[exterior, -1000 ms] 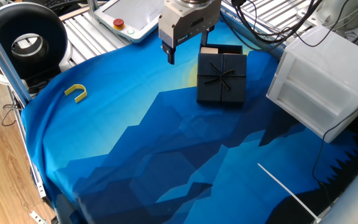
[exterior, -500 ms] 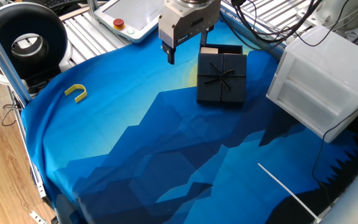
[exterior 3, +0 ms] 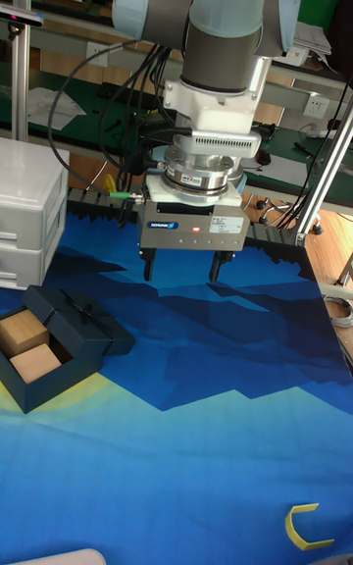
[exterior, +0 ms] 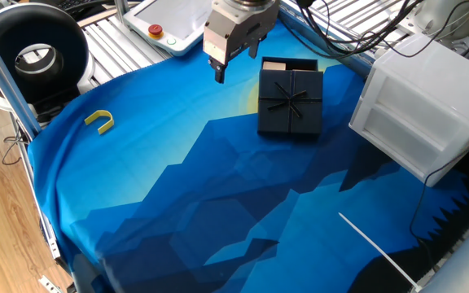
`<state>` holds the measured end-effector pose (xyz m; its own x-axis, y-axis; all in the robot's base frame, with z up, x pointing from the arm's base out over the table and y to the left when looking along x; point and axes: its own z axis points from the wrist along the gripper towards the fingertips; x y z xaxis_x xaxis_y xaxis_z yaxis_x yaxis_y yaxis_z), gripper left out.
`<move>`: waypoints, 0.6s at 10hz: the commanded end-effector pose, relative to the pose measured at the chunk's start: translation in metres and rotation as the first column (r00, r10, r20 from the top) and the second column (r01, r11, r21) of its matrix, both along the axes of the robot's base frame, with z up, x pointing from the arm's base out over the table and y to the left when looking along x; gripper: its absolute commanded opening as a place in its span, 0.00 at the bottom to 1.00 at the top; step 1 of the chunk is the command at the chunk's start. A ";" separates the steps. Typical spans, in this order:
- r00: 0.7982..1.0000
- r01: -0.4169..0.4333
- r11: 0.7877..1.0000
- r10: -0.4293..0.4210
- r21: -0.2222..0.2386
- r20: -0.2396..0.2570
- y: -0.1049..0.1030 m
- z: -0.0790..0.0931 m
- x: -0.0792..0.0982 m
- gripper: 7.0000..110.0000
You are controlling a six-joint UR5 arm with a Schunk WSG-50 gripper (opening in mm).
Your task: Slide the outer casing onto the gift box
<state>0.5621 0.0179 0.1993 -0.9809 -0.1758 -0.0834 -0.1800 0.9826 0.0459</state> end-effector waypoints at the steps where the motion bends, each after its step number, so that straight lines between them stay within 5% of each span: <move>1: 1.000 -0.016 1.000 0.016 0.016 0.011 0.004 0.002 0.002 0.00; 6: 1.000 -0.023 1.000 0.023 0.004 0.010 0.001 0.001 0.002 0.00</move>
<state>0.5636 0.0183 0.1992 -0.9766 -0.1952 -0.0902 -0.1996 0.9789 0.0431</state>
